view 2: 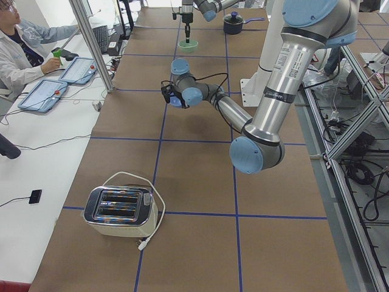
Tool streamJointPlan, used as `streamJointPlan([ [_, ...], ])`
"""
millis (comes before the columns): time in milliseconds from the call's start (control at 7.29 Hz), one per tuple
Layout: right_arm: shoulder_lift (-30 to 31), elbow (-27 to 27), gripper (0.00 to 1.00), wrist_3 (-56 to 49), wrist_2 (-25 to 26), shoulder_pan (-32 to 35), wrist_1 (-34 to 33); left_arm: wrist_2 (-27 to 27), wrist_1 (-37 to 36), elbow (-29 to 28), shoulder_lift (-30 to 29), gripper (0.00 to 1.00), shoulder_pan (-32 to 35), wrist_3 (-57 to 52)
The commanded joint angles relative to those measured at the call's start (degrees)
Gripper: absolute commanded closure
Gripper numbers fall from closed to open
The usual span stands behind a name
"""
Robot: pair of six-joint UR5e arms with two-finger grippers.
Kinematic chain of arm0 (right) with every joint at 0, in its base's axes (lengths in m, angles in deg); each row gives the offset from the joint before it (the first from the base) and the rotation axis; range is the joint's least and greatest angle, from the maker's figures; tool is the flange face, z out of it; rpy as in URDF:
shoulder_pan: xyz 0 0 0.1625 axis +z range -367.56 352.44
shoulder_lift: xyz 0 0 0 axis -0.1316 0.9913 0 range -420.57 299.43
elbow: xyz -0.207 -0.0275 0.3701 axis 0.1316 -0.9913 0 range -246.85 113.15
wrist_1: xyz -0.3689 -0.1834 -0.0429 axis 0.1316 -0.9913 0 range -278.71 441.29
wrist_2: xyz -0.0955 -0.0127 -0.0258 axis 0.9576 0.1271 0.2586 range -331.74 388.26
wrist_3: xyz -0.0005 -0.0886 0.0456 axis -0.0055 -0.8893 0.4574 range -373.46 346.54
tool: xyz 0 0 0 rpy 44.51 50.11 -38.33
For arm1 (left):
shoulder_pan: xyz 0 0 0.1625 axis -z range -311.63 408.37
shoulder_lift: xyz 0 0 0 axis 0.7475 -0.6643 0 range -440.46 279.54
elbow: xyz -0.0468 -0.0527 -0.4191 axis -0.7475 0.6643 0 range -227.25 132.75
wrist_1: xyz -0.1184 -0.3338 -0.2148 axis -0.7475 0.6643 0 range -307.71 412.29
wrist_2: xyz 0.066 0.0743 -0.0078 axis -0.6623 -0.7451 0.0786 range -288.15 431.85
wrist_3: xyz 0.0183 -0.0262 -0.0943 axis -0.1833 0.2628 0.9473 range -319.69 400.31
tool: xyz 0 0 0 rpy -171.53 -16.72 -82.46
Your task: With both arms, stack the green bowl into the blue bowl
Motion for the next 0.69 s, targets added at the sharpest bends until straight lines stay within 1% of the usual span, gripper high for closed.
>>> streamJointPlan([
  [0, -4.4, 0.0, 0.86, 7.9, 3.2, -3.8, -0.6, -5.8, -2.7, -0.8, -5.4, 1.00, -7.1, 5.4],
  [137, -5.5, 0.0, 0.86, 9.8, 4.6, -5.2, -0.8, -6.9, -2.7, -1.4, -6.4, 1.00, -8.5, 6.5],
  [275, -7.5, 0.1, 0.86, 11.5, 5.6, -5.6, -2.7, -7.2, -2.7, -3.2, -8.2, 1.00, -9.4, 7.3],
  [412, -9.1, 1.6, 0.86, 12.0, 6.3, -6.3, -6.5, -9.4, -2.5, -5.7, -10.7, 1.00, -10.2, 8.0],
  [549, -11.2, 2.2, 0.86, 12.0, 6.3, -6.4, -10.6, -9.8, -2.4, -6.6, -11.5, 1.00, -10.5, 8.0],
])
